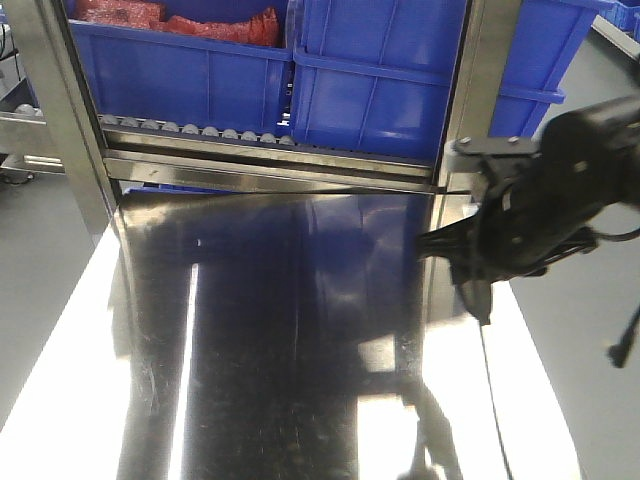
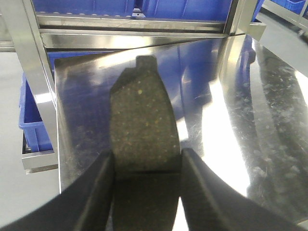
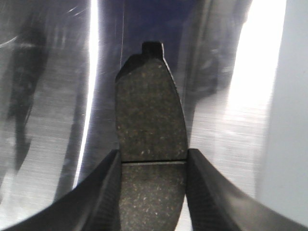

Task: Move and align brake pads A on conveyor
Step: 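Lift the brake pad with the right gripper away from the table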

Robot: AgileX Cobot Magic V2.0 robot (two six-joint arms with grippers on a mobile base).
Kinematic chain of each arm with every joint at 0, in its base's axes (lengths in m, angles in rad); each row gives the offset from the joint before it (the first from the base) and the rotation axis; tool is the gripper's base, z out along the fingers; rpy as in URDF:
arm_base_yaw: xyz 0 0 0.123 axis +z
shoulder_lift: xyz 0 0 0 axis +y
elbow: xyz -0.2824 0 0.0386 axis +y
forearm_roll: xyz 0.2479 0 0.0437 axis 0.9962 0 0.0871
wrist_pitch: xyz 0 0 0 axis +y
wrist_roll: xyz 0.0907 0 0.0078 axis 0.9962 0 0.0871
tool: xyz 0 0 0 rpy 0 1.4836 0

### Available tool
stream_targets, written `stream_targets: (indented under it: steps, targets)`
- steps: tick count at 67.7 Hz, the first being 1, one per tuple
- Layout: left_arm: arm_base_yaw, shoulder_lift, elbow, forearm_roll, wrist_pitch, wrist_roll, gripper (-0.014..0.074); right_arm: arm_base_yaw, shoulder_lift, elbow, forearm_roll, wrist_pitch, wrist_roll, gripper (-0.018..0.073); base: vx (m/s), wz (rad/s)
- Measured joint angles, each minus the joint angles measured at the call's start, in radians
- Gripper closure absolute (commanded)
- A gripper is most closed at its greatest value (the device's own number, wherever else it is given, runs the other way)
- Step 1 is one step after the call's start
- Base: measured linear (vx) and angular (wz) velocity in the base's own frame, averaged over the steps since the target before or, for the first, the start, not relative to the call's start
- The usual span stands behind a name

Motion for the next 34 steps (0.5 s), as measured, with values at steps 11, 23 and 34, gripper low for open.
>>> stream_targets:
  steps: [11, 23, 34]
  targets:
    - [0.000, 0.000, 0.000, 0.000, 0.000, 0.000, 0.0604, -0.078, -0.094, 0.024, 0.013, 0.000, -0.073, 0.0564, 0.00, 0.00]
    - [0.000, 0.000, 0.000, 0.000, 0.000, 0.000, 0.0604, -0.135, -0.253, 0.199, 0.013, -0.118, -0.104, 0.0564, 0.00, 0.00]
    - [0.000, 0.000, 0.000, 0.000, 0.000, 0.000, 0.0604, -0.142, -0.442, 0.404, 0.018, -0.229, -0.145, 0.0564, 0.00, 0.00]
